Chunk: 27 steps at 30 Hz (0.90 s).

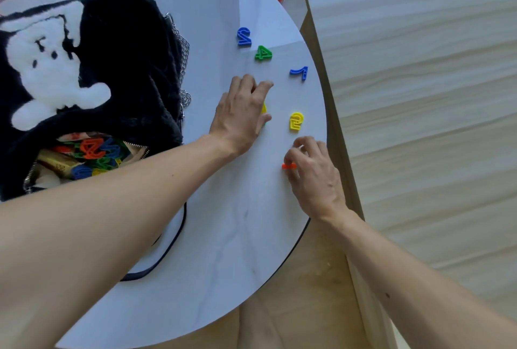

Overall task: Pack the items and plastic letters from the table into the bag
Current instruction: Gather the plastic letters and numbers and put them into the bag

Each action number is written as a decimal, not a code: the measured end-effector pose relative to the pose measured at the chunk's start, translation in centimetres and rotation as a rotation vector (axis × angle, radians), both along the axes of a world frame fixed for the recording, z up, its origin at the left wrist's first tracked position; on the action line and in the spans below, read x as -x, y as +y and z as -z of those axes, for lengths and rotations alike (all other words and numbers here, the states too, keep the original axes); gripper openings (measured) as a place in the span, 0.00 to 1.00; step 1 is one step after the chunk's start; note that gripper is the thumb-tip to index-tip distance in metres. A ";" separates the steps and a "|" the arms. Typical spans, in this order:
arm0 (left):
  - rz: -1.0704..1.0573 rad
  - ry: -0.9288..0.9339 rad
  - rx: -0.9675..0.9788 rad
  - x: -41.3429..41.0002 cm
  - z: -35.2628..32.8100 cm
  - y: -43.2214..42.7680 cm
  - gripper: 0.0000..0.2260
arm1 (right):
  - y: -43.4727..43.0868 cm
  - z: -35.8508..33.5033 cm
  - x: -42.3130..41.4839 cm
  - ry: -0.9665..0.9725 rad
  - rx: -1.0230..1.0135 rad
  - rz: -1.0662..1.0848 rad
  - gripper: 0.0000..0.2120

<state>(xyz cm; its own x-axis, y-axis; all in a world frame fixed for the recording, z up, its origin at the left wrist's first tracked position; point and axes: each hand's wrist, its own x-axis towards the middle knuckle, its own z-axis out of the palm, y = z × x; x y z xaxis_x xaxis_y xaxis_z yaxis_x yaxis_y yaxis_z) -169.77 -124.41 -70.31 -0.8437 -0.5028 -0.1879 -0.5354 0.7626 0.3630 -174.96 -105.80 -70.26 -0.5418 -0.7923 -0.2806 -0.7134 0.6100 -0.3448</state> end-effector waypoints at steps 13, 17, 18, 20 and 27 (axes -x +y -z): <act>0.017 -0.104 -0.012 -0.1 1.3 0.0 0.12 | -0.4 -0.2 1.6 -0.205 0.145 0.058 0.05; 0.141 -0.159 0.049 -0.5 1.6 0.8 0.15 | -0.9 -0.2 1.9 -0.248 0.189 0.150 0.04; 0.177 -0.178 0.072 -0.9 1.7 1.1 0.15 | -1.1 -0.1 2.0 -0.268 0.210 0.190 0.04; 0.230 -0.201 0.100 -1.8 1.8 1.4 0.13 | -1.7 -0.1 1.9 -0.304 0.250 0.296 0.03; 0.386 -0.271 0.223 -3.5 2.2 1.9 0.09 | -3.1 -0.4 1.0 -0.376 0.290 0.490 0.02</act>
<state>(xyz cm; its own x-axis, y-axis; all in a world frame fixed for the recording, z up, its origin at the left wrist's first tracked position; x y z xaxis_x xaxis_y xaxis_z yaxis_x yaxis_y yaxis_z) -166.26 -122.49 -72.52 -0.9114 -0.2178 -0.3491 -0.2525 0.9659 0.0567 -175.91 -108.93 -69.88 -0.7644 -0.5520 -0.3331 -0.1784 0.6776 -0.7134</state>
